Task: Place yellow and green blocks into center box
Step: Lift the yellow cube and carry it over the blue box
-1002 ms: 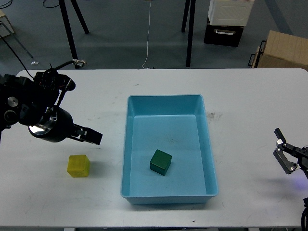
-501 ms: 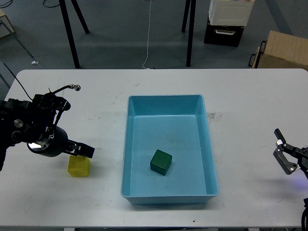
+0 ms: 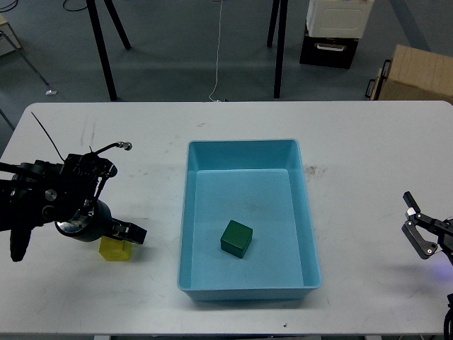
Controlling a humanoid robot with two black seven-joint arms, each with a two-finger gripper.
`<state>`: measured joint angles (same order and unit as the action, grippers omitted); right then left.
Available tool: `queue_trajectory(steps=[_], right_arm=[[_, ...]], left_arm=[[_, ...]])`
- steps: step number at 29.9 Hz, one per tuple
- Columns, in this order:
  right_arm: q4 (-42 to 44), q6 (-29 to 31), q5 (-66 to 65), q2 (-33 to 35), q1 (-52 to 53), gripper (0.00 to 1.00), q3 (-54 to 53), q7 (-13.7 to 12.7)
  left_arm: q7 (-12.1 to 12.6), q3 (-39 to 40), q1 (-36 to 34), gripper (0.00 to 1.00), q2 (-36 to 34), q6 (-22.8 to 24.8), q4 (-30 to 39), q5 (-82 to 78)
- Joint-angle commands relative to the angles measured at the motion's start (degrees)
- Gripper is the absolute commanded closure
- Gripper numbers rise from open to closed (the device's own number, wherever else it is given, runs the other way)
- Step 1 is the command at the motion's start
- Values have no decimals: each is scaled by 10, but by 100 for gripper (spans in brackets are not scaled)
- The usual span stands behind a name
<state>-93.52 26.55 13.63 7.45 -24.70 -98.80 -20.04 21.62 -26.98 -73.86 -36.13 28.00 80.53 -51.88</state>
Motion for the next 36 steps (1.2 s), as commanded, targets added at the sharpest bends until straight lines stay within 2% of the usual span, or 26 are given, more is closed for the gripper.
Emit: queue_trajectory(steps=[1, 6, 7, 8, 9, 10, 12, 14, 17, 22, 26, 30, 33, 36], right_arm=[[1, 0, 0, 0, 0, 3, 0, 0], [0, 0, -8, -1, 0, 3, 0, 1], [0, 0, -11, -1, 0, 3, 0, 1], [0, 0, -11, -1, 0, 3, 0, 1], [0, 0, -11, -1, 0, 2, 0, 1], [0, 0, -11, -1, 0, 3, 0, 1], [0, 0, -11, -1, 0, 2, -1, 1], [0, 0, -11, -1, 0, 2, 0, 1], [0, 0, -12, -1, -1, 2, -1, 1], [1, -1, -12, -1, 0, 3, -2, 2], [2, -1, -12, -2, 0, 3, -3, 2], [3, -1, -12, -3, 0, 3, -3, 3], [5, -1, -12, -3, 0, 2, -4, 3], [8, -1, -12, -3, 0, 3, -7, 3]], left_arm=[[19, 0, 6, 11, -4, 0, 8, -16], [59, -2, 6, 48, -10, 0, 37, -20], [64, -3, 6, 58, -14, 0, 38, -20], [64, -3, 6, 74, -15, 0, 38, -20], [64, -2, 6, 80, -14, 0, 37, -19], [64, 0, 6, 80, -19, 0, 38, -19], [64, 3, 4, 96, -24, 0, 41, -19], [64, 5, -1, 100, -27, 0, 41, -19], [64, 29, -18, 100, -38, 0, 41, -19], [62, 75, -108, 100, -23, 0, 35, 33], [59, 97, -167, 100, 50, 0, -11, 136], [59, 95, -213, 100, 136, 0, -33, 157], [59, 83, -219, 100, 190, 0, -35, 155], [59, 34, -211, 100, 243, 0, -34, 154]])
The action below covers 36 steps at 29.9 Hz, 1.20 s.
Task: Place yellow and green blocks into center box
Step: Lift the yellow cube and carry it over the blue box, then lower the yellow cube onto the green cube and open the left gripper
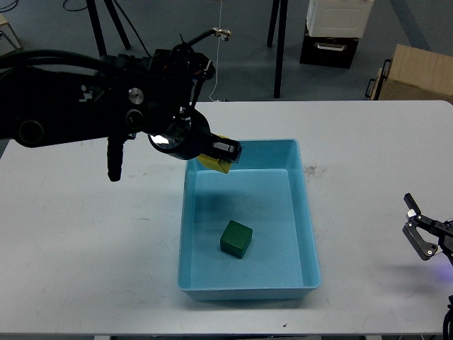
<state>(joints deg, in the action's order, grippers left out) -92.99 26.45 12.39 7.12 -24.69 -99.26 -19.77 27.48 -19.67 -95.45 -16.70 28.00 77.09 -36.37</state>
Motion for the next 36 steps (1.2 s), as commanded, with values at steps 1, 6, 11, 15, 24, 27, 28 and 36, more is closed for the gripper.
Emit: queue_trajectory(steps=[1, 6, 11, 15, 24, 27, 28, 36], right_arm=[[3, 0, 0, 1, 0, 3, -3, 0], [11, 0, 0, 2, 0, 2, -6, 0], [11, 0, 0, 2, 0, 3, -6, 0], [11, 0, 0, 3, -1, 3, -7, 0], [11, 1, 0, 3, -4, 2, -6, 0], [10, 1, 0, 3, -4, 3, -6, 0], [10, 1, 0, 3, -5, 2, -6, 0], [9, 3, 0, 3, -7, 3, -2, 0]], left_arm=[[0, -47, 8, 100, 58, 0, 3, -2], [-5, -47, 18, 98, 84, 0, 6, 0], [-12, -52, 20, 92, 117, 0, 6, -1], [-18, -64, 23, 85, 136, 0, 3, -2], [-25, -73, 42, 45, 135, 0, -1, -2], [-26, -73, 45, 24, 131, 0, -2, -2], [-26, -74, 45, 9, 129, 0, -2, -2], [-27, -68, 37, 0, 105, 0, -19, 4]])
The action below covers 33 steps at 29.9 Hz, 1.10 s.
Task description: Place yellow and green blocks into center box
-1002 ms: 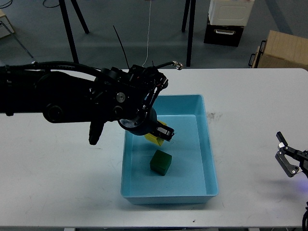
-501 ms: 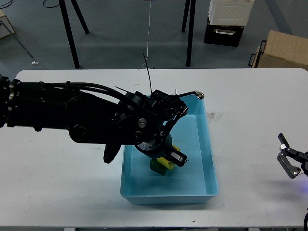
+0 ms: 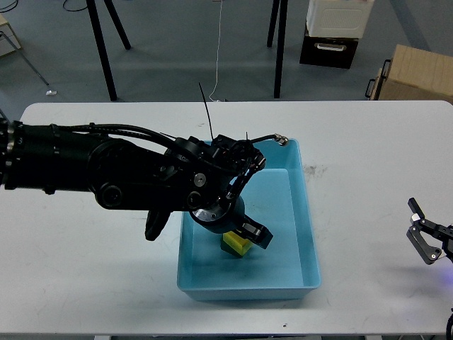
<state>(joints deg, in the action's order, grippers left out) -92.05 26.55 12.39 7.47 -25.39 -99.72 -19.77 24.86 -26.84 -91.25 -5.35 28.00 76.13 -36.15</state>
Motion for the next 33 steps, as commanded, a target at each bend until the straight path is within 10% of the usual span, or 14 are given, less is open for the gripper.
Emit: queue_trajectory(steps=[1, 6, 17, 26, 33], right_arm=[[-1, 3, -1, 0, 0, 2, 2, 0], [-1, 3, -1, 1, 1, 3, 2, 0], [0, 2, -16, 1, 21, 1, 3, 5], [1, -5, -16, 1, 41, 1, -2, 8], [-10, 15, -16, -7, 33, 1, -2, 10]], left_arm=[[-3, 5, -6, 0, -13, 0, -9, 2], [-6, 41, -17, 0, -62, 0, -55, 12], [-19, 528, 184, 0, -103, 0, -251, 10], [-69, 882, 364, 0, -91, 0, -231, 119], [-57, 1161, 577, 0, -22, 0, -46, 253]])
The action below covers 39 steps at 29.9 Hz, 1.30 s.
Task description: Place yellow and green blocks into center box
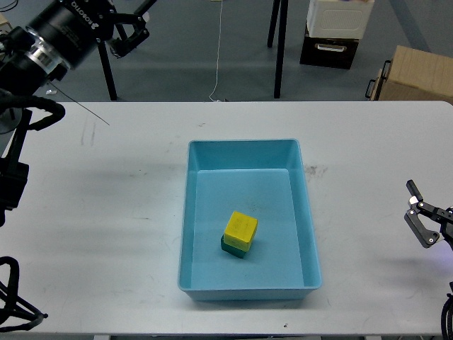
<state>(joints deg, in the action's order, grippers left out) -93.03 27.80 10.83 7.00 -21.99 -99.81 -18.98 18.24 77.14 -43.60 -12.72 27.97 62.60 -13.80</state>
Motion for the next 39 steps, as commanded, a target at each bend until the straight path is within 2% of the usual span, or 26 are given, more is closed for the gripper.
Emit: queue_trajectory(steps=[1, 4, 7, 9, 14, 17, 21, 25, 31, 35, 39], right_arm=[[0, 2, 1, -5, -1, 1, -2, 4], [0, 2, 1, -15, -6, 1, -3, 17], [0, 2, 1, -36, -19, 1, 1, 22], [0, 2, 1, -52, -29, 1, 6, 22], [-4, 2, 1, -57, -49, 1, 11, 23], [-6, 2, 2, -52, -61, 1, 8, 27], [-55, 2, 2, -35, -95, 1, 18, 30], [-62, 2, 2, -28, -111, 1, 41, 40], [-63, 2, 6, -23, -127, 1, 65, 45], [-63, 2, 6, -23, -128, 1, 69, 76], [-63, 2, 6, -23, -128, 1, 71, 81]], left_arm=[[11, 153, 132, 0, 69, 0, 117, 32], [5, 213, 238, 0, 122, 0, 200, 36], [-7, 231, 357, 0, 127, -7, 262, 47], [-25, 226, 431, 0, 127, -7, 296, 61], [-77, 191, 581, 0, 127, -4, 329, 92], [-85, 156, 651, 0, 127, 0, 333, 117], [-94, 99, 711, 0, 127, 0, 357, 121], [-137, 30, 756, 0, 127, 0, 386, 123], [-140, -2, 756, 0, 127, 0, 384, 121], [-142, -2, 756, 0, 127, 0, 383, 121], [-157, -2, 757, 0, 127, 0, 382, 120]])
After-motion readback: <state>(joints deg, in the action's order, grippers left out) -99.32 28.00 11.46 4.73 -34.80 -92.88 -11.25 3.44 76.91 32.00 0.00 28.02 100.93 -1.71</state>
